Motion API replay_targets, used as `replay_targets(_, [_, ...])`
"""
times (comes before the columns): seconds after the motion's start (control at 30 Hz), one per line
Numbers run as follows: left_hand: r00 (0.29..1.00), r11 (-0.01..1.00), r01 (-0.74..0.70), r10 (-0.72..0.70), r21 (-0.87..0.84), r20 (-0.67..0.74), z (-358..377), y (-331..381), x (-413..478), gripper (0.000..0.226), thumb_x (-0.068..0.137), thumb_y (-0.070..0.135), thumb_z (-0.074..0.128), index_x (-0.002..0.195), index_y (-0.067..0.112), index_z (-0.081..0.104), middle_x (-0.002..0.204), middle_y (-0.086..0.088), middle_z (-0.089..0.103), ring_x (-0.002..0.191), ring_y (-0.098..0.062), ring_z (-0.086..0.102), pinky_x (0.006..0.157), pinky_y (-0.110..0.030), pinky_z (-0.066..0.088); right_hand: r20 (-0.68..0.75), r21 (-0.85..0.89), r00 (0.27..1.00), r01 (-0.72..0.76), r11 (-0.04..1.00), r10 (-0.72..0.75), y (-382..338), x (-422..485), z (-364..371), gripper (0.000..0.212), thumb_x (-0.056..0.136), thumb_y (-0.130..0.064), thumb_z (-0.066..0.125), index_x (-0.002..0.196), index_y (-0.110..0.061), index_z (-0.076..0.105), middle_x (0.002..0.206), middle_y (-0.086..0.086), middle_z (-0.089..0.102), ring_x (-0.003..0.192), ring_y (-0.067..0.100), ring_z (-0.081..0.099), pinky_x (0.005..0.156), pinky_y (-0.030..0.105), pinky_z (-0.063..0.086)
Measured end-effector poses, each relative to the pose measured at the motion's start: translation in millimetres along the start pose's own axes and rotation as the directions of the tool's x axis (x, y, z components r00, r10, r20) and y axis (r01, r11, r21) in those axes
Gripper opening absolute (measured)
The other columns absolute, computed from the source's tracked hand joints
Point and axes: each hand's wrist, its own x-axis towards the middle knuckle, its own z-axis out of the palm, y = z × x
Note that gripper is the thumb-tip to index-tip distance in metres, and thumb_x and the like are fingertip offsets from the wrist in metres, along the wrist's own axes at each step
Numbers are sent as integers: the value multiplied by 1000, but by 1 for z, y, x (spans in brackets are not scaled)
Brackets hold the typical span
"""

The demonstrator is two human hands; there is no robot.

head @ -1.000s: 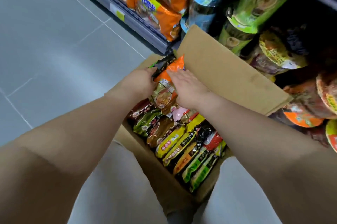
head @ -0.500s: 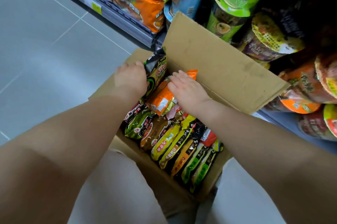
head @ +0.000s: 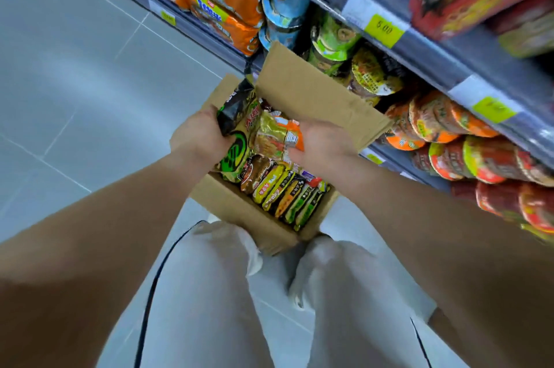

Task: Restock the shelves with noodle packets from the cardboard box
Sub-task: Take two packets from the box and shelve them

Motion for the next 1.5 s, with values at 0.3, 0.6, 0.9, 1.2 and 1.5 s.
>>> replay_targets(0.3, [999,998,-27,28,-64,24,-169,5,-115,41,80,38,67,105,12,47,95,-11,59,93,-35,58,68,-37,44,28,112,968,-251,962,249,-52,-123,-157,49,89,-45,54,124,-11,45,106,9,61,93,29,59,61,29,36])
replay_targets(0.6, [993,984,-116,113,-137,-26,-231,-26,-205,46,78,39,73,109,13,53,96,-8,62,93,-31,59,66,-32,42,-137,294,925,-304,906,355,-100,-212,-200,51,85,-49,58,123,-17,49,84,1,59,77,25,58,59,30,46])
replay_targets(0.9, [971,925,38,-125,-379,-206,-228,-99,-322,46,76,39,74,109,15,54,93,-5,59,88,-28,57,72,-36,50,-301,353,924,-122,928,236,-170,-274,-200,39,84,-53,59,102,-20,52,80,-4,54,75,22,54,51,24,29])
replay_targets(1.2, [938,871,101,-245,-481,-247,-249,-209,-371,47,77,39,74,114,17,55,100,-5,62,86,-25,54,71,-32,46,-352,206,936,52,977,25,-278,-278,-199,39,83,-53,59,101,-19,54,86,1,62,79,26,61,63,34,50])
replay_targets(1.5, [903,856,84,-282,-510,-324,-352,-396,-317,45,79,37,73,116,20,55,97,-2,59,88,-24,53,68,-32,44,-451,150,892,118,982,-38,-486,-178,-232,29,83,-45,61,100,-22,55,87,-1,62,84,26,61,66,33,47])
